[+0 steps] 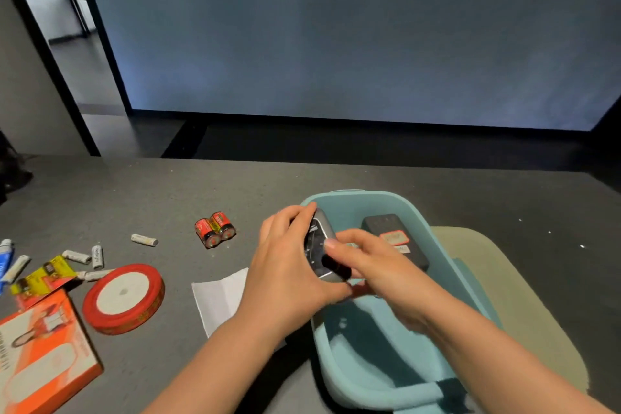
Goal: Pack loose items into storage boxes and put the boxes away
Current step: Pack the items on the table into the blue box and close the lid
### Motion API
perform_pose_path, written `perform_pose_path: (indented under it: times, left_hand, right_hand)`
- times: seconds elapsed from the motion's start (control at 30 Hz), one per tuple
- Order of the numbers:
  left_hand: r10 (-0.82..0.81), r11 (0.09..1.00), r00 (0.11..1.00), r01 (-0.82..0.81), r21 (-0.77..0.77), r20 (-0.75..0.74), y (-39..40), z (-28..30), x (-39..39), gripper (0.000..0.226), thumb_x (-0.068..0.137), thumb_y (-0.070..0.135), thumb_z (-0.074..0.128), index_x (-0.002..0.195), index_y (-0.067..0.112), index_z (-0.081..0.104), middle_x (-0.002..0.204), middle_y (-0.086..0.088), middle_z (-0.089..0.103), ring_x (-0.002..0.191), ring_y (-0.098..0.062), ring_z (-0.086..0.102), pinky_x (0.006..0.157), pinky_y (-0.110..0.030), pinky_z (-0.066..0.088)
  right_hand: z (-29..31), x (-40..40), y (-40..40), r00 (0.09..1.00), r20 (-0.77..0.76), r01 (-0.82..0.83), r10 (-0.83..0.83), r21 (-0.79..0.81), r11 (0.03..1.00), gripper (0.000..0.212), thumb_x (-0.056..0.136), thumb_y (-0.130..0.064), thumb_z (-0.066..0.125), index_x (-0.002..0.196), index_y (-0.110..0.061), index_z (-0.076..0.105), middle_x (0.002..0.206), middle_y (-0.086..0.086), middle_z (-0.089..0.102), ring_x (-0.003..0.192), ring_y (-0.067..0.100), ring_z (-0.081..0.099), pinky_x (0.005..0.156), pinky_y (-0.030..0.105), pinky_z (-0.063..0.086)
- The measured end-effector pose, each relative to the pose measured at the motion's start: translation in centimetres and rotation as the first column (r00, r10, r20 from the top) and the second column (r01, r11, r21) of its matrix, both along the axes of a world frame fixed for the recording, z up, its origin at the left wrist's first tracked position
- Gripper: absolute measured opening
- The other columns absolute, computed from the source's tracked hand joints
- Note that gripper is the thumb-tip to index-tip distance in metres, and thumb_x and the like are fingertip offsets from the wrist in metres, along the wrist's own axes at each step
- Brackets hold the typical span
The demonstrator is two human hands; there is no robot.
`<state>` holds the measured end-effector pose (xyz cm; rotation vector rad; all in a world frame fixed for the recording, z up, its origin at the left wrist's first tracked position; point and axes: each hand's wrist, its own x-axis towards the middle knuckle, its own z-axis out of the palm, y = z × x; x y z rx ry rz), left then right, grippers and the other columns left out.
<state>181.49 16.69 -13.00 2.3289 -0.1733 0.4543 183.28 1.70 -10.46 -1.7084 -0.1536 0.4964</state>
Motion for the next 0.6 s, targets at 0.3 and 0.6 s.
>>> perform_pose_path:
  times: [0.3,0.6]
  left_hand:
    - [0.051,0.998,0.998,-0.052,-0.045,-0.031,1.4,-1.8,-0.9,0.082,0.069,0.047,0.076,0.139,0.035,0.036,0.145,0.017,0.025,0.136,0.001,0.01,0.106,-0.019,0.013]
    - [0.126,0.986,0.983,-0.139,-0.093,-0.136,4.5,-5.5,-3.6,0.033,0.082,0.03,0.068,0.11,0.041,0.055,0.14,0.015,0.035,0.127,0.002,0.021,0.099,-0.023,0.022]
  right_hand:
    - [-4.4,2.1,-1.4,0.942,-0.159,0.28,-0.297,-0.118,0.953,0.012,0.091,-0.017,0.064,0.099,-0.01,0.059,0.083,0.007,0.073,0.064,0.017,0.068,0.048,0.024,0.049]
    - [-9.6,7.9,1.4,0.925,-0.182,0.237,-0.334,-0.411,0.88,0.028,0.088,-0.014,0.066,0.111,0.0,0.057,0.092,0.015,0.066,0.057,0.019,0.059,0.049,0.026,0.045]
